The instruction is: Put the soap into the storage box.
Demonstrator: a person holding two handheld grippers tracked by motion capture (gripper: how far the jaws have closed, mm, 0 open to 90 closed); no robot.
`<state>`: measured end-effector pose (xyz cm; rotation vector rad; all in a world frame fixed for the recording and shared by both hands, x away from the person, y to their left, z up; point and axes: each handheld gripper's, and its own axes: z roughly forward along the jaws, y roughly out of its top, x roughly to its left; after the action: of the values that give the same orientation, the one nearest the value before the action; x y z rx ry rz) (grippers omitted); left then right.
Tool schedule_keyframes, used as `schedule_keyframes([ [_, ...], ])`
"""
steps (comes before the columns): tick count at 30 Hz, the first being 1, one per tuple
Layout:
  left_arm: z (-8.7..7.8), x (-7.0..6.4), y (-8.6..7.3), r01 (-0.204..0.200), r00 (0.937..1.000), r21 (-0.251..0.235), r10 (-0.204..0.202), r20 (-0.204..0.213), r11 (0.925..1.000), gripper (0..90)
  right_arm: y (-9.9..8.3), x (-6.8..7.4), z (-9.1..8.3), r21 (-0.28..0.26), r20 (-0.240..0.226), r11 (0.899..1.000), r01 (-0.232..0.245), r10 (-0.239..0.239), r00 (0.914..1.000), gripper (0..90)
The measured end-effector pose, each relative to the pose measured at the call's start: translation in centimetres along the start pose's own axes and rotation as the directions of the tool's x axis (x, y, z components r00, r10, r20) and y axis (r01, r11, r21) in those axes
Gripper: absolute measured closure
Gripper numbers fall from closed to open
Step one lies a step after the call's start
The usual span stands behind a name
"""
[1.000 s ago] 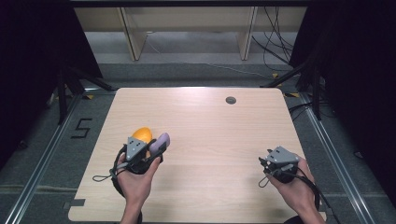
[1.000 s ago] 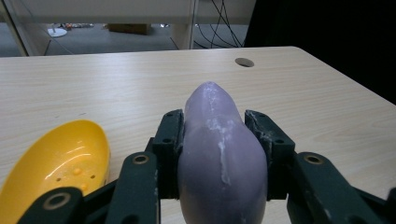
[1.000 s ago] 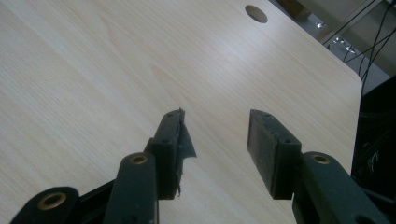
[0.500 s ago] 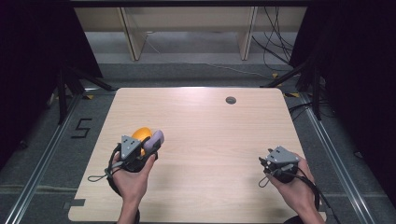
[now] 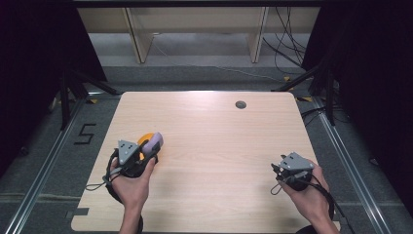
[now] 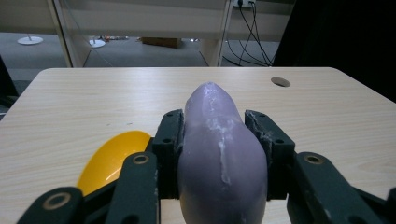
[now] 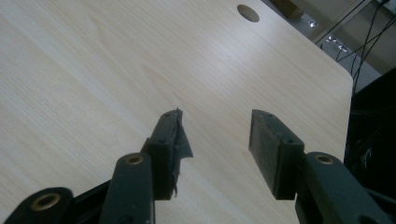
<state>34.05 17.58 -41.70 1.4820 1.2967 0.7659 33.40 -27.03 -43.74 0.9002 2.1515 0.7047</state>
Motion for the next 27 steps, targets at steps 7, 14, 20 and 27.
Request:
schedule_keyframes([
  [7, 0.1, 0.6, 0.4, 0.011, 0.9995, -0.008, -0.011, -0.03, 0.9999, 58.5, 0.0, 0.0, 0.0, -0.002, 0.002, 1.0, -0.011, 0.011, 0.9999, 55.0],
  [14, 0.3, 1.1, 0.4, 0.018, 0.9977, -0.012, -0.019, -0.066, 0.9998, 58.5, 0.0, 0.0, 0.1, -0.003, -0.01, 1.0, -0.012, 0.012, 0.9999, 55.1],
  [20, 0.9, 1.7, 0.1, 0.022, 0.9955, -0.007, -0.023, -0.092, 0.9997, 58.5, -0.1, -0.1, 0.1, -0.002, -0.02, 1.0, -0.008, 0.008, 0.9998, 55.1],
  [27, 1.9, 2.6, -0.2, 0.014, 0.9893, 0.009, -0.012, -0.145, 0.9999, 58.5, -0.2, -0.3, 0.2, -0.002, -0.018, 1.0, -0.011, 0.011, 0.9998, 55.1],
])
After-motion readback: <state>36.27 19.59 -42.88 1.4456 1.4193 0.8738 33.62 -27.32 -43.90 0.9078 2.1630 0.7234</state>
